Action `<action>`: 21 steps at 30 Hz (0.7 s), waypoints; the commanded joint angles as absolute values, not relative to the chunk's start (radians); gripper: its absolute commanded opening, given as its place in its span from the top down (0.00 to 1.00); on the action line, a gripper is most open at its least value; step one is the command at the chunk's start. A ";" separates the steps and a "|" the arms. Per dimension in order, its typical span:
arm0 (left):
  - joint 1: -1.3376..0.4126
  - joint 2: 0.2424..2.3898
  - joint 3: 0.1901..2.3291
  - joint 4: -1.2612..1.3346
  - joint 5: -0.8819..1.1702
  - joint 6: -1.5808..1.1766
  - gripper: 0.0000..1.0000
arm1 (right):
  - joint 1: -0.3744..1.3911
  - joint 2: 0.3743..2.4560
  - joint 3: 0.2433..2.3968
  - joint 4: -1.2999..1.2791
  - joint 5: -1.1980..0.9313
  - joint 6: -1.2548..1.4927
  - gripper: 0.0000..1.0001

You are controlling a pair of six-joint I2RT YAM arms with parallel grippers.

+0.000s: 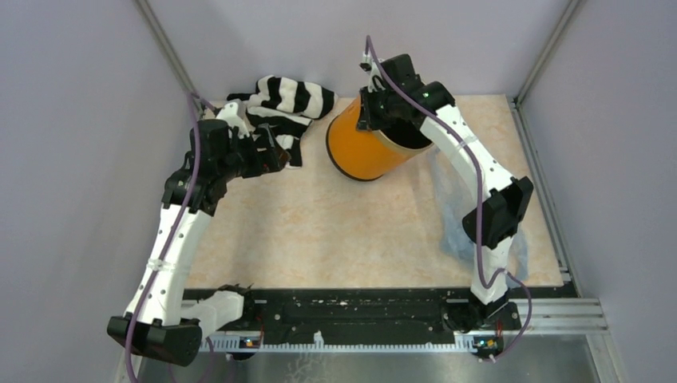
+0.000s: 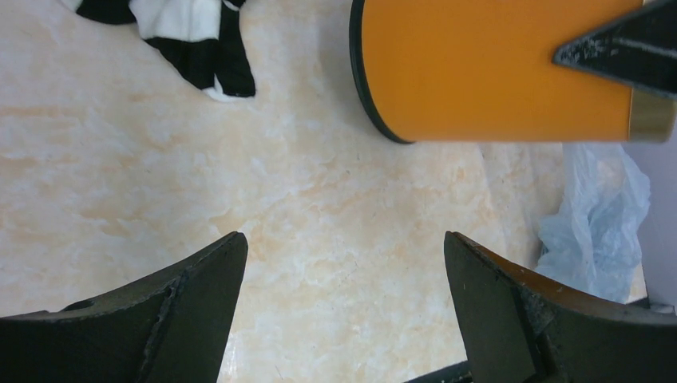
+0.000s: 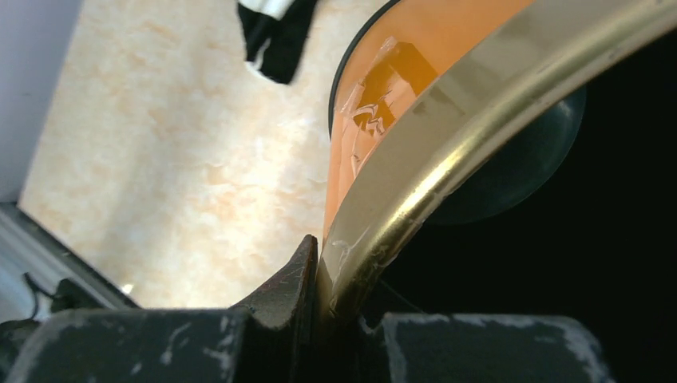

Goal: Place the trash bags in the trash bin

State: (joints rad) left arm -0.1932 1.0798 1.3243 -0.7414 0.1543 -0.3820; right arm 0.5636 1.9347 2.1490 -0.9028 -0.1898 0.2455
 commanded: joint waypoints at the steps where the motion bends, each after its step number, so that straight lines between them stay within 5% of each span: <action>1: -0.199 1.051 1.266 -0.709 0.252 -0.380 0.02 | 0.574 2.003 2.381 -0.904 -0.036 0.100 1.00; 5: -0.202 1.030 1.217 -0.687 0.290 -0.391 0.02 | 0.573 2.102 2.524 -0.969 -0.039 0.071 1.00; 11: -0.213 1.022 1.180 -0.678 0.314 -0.400 0.02 | 0.574 2.118 2.465 -0.916 -0.052 0.067 0.90; 17: -0.216 1.022 1.178 -0.671 0.323 -0.398 0.02 | 0.573 2.131 2.416 -0.820 -0.069 0.072 0.61; 21: -0.216 1.020 1.187 -0.674 0.316 -0.395 0.02 | 0.574 2.163 2.442 -0.789 -0.113 0.090 0.51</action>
State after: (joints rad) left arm -0.2123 1.0424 1.1759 -0.7219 0.2993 -0.3935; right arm 0.5678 2.1387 2.4145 -0.8867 -0.1001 0.0891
